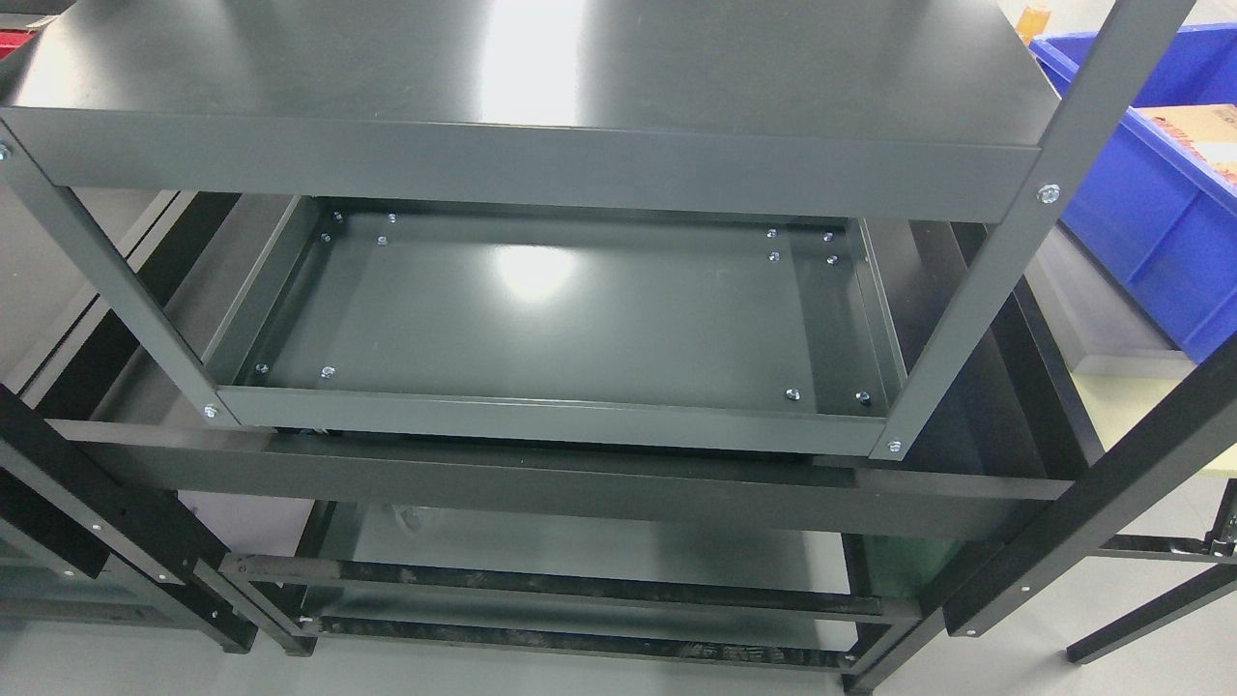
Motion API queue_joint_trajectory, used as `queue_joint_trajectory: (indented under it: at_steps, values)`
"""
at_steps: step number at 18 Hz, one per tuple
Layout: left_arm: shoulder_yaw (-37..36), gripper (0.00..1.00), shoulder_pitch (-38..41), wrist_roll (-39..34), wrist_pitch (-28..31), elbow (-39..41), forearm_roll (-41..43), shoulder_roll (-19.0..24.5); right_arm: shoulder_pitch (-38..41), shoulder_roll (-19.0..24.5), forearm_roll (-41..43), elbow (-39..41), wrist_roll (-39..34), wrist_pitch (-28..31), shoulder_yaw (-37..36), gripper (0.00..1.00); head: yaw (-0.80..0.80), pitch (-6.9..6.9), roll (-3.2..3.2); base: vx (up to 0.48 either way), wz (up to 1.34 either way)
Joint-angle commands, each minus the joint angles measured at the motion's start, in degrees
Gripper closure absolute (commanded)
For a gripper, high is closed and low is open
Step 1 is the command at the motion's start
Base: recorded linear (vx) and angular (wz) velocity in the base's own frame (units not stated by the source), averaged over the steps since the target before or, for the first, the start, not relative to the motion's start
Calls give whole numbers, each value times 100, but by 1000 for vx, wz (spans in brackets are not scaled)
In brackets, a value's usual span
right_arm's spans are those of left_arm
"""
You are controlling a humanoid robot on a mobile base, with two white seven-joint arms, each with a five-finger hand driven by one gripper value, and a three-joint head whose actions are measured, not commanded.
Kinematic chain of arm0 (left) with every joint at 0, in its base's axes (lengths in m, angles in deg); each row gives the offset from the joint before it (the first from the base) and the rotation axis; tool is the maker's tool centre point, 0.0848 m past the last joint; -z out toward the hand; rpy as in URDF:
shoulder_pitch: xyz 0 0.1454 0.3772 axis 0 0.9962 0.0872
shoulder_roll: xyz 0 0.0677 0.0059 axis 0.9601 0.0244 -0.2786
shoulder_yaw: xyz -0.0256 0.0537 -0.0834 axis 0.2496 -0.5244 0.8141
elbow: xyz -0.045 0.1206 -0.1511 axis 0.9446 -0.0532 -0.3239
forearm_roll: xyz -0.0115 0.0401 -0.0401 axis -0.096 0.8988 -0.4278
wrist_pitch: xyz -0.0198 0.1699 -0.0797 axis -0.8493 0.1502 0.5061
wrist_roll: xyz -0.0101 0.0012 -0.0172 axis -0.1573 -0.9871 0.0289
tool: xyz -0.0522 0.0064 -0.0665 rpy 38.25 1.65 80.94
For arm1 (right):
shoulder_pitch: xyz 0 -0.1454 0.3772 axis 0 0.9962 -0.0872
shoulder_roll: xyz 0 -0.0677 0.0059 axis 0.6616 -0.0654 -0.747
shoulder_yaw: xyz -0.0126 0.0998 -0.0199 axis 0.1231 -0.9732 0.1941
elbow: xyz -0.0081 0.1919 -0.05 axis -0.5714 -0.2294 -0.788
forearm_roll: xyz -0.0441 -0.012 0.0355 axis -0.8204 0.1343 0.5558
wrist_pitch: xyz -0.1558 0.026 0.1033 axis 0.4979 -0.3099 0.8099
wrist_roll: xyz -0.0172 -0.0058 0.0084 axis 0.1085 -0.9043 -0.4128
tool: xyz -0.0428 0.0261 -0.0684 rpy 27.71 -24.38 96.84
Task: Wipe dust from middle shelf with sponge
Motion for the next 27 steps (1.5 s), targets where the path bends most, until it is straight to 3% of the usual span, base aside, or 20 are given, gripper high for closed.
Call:
queue_joint_trajectory:
  at_steps: [1, 6, 11, 16, 20, 22, 24, 27]
  values:
    - [405, 96, 127, 1, 4, 22, 142, -908, 0, -100, 0, 100, -26, 0, -2, 0, 0, 0, 0, 0, 0]
    - [599, 97, 22, 9, 4, 242, 967, -3544, 0, -100, 0, 100, -26, 0, -2, 0, 0, 0, 0, 0, 0]
    - [459, 98, -812, 45, 4, 322, 1468, -5567, 0, -100, 0, 100, -26, 0, -2, 0, 0, 0, 0, 1, -5]
    - [142, 98, -1006, 62, 908, 165, 2408, -7334, 0, -100, 0, 100, -26, 0, -2, 0, 0, 0, 0, 0, 0]
    - [19, 98, -1366, 71, 1497, -441, 3015, -8898, 0, -100, 0, 100, -26, 0, -1, 0, 0, 0, 0, 0, 0]
    - [2, 98, -1428, 80, 1682, -653, 3270, -9497, 0, -100, 0, 100, -26, 0, -2, 0, 0, 0, 0, 0, 0]
    - [2, 98, -1428, 80, 1840, -689, 3333, -9832, 0, -100, 0, 100, -26, 0, 7, 0, 0, 0, 0, 0, 0]
    - [2, 98, -1367, 97, 2077, -645, 3272, -9936, 0, -100, 0, 100, -26, 0, -2, 0, 0, 0, 0, 0, 0]
